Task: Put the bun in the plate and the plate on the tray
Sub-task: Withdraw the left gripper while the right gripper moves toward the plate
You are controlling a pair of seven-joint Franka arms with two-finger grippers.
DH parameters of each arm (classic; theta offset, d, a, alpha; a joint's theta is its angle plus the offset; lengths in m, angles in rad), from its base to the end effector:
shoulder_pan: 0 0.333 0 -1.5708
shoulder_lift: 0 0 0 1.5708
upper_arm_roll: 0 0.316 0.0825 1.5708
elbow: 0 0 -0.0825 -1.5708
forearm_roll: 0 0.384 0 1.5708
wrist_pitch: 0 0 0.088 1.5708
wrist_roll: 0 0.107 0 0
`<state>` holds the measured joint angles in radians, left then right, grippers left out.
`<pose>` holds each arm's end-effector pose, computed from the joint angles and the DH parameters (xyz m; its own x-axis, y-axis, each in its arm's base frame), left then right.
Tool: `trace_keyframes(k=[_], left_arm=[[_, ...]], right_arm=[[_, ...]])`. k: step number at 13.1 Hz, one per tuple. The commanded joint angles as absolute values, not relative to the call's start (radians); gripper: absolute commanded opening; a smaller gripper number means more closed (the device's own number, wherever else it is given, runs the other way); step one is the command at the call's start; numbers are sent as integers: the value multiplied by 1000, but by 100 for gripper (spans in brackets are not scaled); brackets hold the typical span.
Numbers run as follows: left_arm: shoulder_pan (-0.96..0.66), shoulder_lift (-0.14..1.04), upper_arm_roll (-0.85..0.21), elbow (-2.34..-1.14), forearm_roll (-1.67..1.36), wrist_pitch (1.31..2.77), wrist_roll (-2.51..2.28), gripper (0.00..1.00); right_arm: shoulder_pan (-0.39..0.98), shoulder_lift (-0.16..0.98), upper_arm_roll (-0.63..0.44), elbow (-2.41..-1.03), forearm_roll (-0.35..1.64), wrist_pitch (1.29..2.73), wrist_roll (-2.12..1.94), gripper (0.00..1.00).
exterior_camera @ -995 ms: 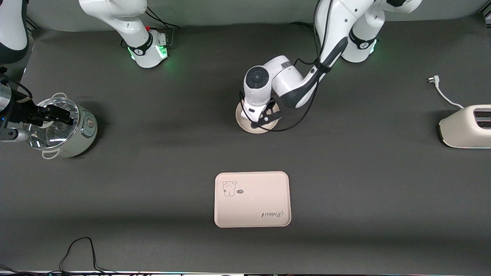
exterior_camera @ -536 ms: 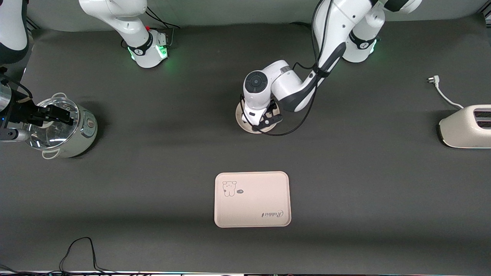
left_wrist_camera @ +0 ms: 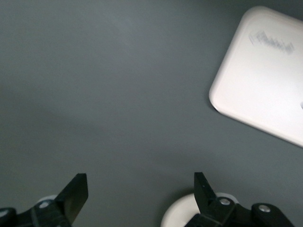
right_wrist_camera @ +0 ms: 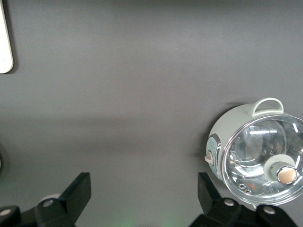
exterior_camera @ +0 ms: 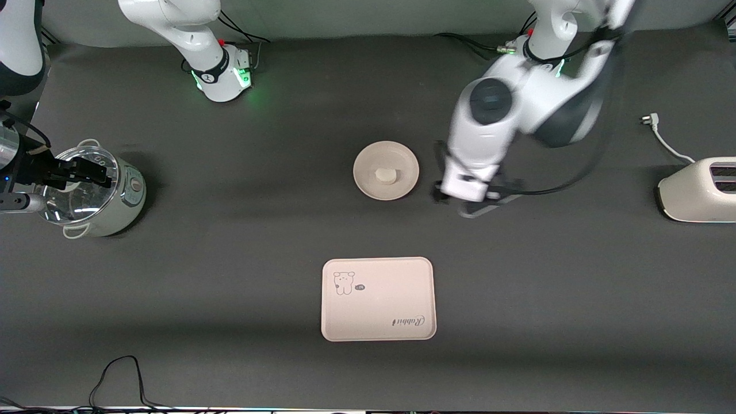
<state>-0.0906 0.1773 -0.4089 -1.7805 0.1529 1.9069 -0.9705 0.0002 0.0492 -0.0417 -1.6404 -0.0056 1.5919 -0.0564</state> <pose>0.5418 -0.2692 0.4580 0.9120 0.4084 0.0390 0.4102 -0.9092 -0.0709 0.5657 -0.0236 0.5659 0.9951 0.0151 -0.0978 0.0153 -0.9999 0.0021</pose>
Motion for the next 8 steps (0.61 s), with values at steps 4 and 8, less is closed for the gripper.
trace_keyframes(k=[4,8], left_arm=[[184,5,-416,-1809,97,1761,-498,100],[53,-58,-137,-1809,75,1688,-249,100]], right_arm=[[148,-177,-43,-1912,27,1695,33,100],[391,-224,-41,-1970,57,1706,358,100]])
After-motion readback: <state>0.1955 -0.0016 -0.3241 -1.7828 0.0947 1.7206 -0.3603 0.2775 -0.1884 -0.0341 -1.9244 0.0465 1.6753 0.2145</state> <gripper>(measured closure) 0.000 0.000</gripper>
